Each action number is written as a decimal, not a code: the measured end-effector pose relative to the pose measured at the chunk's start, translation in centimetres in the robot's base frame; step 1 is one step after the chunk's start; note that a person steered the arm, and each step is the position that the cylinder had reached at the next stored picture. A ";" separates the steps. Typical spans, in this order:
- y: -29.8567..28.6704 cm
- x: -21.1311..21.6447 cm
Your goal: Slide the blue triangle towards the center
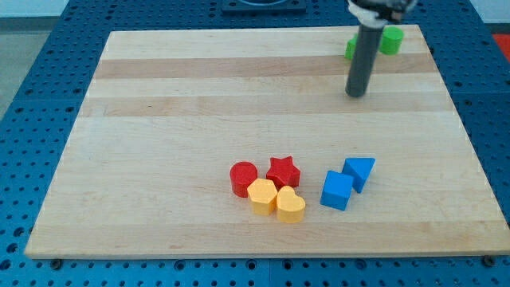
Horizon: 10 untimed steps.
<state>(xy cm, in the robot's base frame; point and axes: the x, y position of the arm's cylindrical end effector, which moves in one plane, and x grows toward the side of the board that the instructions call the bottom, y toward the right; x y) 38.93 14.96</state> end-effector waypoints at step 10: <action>-2.0 12.7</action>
<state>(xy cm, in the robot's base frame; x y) 51.60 12.95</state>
